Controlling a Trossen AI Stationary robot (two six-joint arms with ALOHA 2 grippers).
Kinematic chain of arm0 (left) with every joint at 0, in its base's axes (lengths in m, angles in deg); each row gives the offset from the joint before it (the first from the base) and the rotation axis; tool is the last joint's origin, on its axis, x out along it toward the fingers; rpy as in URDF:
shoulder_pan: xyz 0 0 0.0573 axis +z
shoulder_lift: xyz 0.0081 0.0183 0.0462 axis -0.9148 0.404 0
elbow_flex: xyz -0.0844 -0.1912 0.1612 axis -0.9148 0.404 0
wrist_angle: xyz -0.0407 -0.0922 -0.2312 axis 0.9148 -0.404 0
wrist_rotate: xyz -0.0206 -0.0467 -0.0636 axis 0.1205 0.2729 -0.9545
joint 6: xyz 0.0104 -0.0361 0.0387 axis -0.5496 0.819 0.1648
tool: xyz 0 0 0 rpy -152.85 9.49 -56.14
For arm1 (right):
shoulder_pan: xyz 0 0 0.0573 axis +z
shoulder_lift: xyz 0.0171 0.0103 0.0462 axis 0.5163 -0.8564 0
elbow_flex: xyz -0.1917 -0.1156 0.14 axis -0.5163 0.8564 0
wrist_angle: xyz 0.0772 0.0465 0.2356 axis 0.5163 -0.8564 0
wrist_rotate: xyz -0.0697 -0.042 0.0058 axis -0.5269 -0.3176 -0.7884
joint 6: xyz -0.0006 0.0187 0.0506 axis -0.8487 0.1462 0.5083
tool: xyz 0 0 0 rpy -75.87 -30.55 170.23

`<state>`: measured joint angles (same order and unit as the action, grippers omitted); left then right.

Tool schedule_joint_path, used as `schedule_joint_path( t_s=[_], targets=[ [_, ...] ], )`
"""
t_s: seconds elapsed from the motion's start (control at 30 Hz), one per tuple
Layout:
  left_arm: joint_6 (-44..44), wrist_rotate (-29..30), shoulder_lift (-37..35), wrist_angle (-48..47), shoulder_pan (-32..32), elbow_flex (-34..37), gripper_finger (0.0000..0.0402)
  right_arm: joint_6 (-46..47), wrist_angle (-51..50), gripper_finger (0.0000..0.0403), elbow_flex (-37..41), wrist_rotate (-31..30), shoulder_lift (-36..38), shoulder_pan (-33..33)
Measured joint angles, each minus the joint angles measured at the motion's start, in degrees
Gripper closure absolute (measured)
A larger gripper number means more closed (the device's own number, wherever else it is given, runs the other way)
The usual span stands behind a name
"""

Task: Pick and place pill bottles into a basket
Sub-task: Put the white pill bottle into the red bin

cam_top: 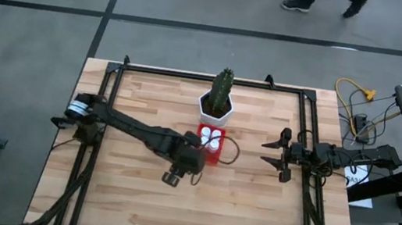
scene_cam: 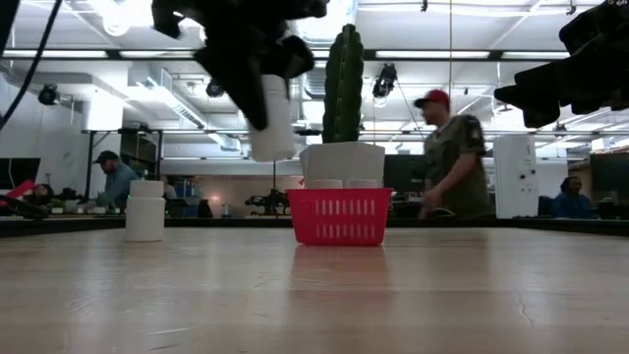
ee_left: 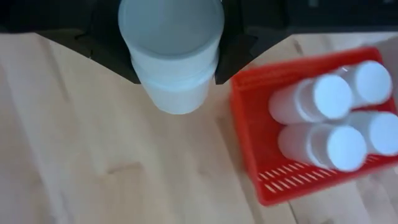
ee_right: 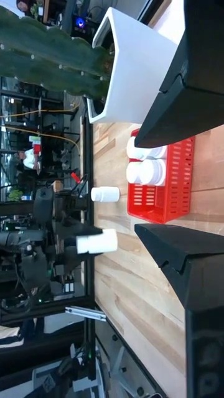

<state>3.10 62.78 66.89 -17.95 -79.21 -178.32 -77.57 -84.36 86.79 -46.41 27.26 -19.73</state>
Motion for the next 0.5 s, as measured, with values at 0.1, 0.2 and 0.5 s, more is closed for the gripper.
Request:
schedule_joint_path(
  t_s=[0.1,0.2,0.5],
  targets=[
    [-2.08,0.05,3.58,-1.98,1.47,-4.43,0.0243,0.01,0.0,0.0202,0.0,0.0,0.0,-0.01],
    [-3.36,0.11,6.36,-3.82,2.51,-8.48,0.0243,0.07,-0.02,0.0202,0.0,0.02,-0.03,-0.02],
    [-7.12,1.27,9.82,-6.33,4.31,-15.39,0.0243,0.2,-0.02,0.0202,0.0,0.09,-0.63,-0.01]
  ],
)
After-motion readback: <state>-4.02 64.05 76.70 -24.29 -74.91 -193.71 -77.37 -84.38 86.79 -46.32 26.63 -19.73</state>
